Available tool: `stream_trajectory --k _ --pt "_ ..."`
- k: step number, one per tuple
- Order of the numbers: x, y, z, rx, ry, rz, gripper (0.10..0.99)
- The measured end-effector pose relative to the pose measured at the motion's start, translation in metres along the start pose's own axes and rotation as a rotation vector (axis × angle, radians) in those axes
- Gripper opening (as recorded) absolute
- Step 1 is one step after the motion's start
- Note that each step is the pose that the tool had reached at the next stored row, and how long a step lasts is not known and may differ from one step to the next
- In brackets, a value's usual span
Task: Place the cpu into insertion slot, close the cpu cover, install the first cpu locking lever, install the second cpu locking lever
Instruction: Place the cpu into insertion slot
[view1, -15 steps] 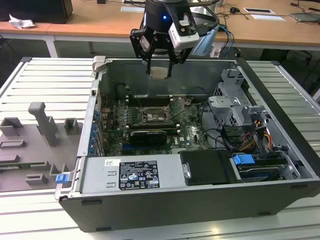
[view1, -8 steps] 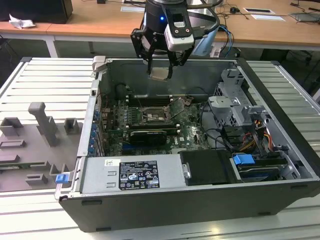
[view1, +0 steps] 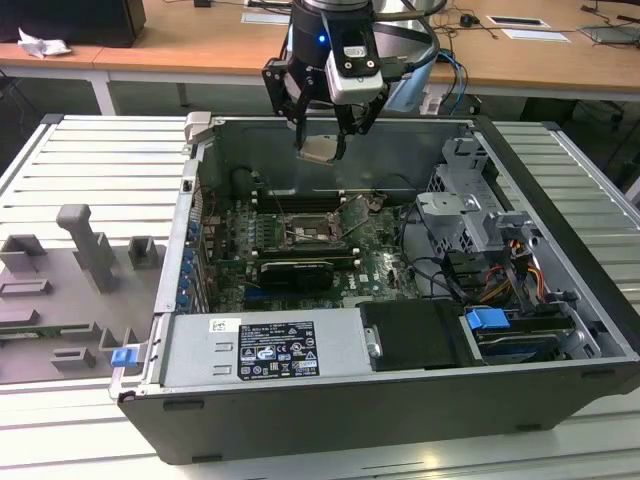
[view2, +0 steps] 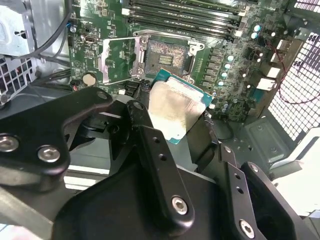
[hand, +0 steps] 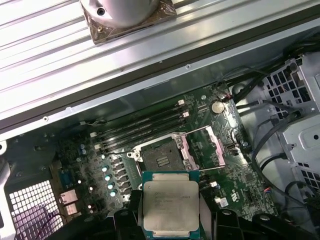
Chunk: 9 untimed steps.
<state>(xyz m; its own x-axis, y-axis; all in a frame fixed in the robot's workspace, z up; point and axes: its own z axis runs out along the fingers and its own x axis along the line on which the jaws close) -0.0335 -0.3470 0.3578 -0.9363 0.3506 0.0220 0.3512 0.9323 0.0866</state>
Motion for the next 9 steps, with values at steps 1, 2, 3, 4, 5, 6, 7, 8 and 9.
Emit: stream_trajectory --k 1,2,3,4,5,6,7,8,9 --pt "0.0000 0.0000 0.0003 0.000 -0.0003 0.003 0.541" --pt "0.0000 -0.0001 0.0006 0.000 -0.0006 0.008 0.541" --pt "0.0000 -0.0001 0.0007 0.000 -0.0009 0.011 0.541" --pt "0.0000 -0.0001 0.0009 0.000 -0.0013 0.015 0.541" --pt "0.0000 -0.0001 0.0010 0.000 -0.0015 0.018 0.541" --pt "0.0000 -0.0001 0.0011 0.000 -0.0018 0.021 0.541" --pt "0.0000 -0.0001 0.0012 -0.001 -0.0023 0.026 0.541" --pt "0.0000 -0.0001 0.0014 -0.001 -0.0026 0.031 0.541" --pt "0.0000 -0.0001 0.0015 -0.001 -0.0029 0.033 0.541"
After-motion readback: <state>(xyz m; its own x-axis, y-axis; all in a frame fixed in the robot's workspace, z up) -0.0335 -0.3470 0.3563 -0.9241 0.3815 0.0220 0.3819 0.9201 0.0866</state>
